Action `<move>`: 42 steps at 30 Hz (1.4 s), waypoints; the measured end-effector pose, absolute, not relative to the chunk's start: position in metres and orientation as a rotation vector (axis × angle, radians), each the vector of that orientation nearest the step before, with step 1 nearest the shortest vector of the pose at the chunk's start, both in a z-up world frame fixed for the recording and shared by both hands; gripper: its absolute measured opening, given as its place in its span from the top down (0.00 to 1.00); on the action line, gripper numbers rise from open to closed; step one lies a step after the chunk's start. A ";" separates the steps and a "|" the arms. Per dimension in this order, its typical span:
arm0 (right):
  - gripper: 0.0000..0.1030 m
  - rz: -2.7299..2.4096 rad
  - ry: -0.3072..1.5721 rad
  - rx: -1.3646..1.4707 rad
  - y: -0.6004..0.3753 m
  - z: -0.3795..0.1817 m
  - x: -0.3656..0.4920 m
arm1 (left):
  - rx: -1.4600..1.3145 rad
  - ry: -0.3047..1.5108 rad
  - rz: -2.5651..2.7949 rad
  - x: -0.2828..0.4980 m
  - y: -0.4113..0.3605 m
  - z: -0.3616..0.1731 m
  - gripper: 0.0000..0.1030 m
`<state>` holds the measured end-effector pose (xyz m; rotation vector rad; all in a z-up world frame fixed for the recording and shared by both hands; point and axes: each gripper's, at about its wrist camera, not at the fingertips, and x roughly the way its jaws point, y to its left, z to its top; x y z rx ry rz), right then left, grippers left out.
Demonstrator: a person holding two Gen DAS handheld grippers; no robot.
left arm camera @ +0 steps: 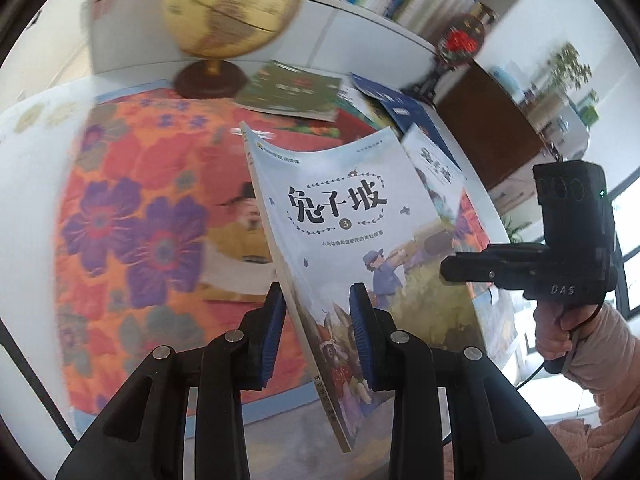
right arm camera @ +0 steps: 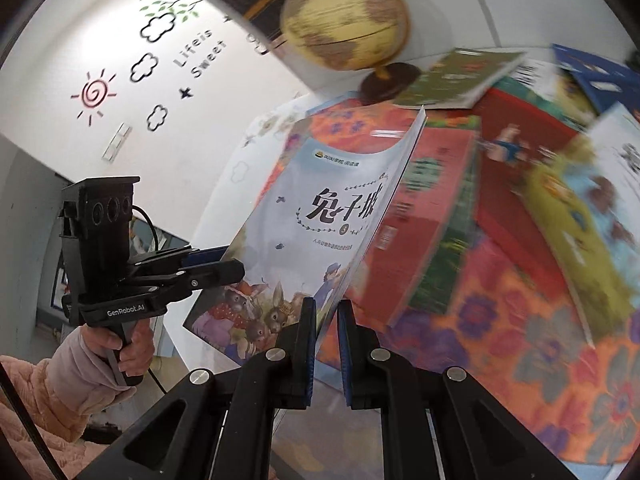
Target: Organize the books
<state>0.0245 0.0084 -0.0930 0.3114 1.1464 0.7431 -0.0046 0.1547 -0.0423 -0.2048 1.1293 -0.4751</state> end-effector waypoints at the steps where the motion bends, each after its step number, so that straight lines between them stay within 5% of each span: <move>1: 0.90 0.755 1.149 0.303 0.017 -0.094 0.027 | -0.209 1.124 -0.462 -0.005 0.166 -0.042 0.73; 19: 0.89 0.890 1.229 0.233 0.197 -0.129 0.063 | -0.291 1.157 -0.229 -0.016 0.328 -0.081 0.72; 36: 0.89 0.754 1.411 0.216 0.219 -0.196 0.074 | -0.291 1.317 -0.097 -0.014 0.349 -0.155 0.72; 42: 0.89 0.718 1.445 0.203 0.219 -0.207 0.074 | -0.274 1.333 -0.058 -0.012 0.348 -0.160 0.65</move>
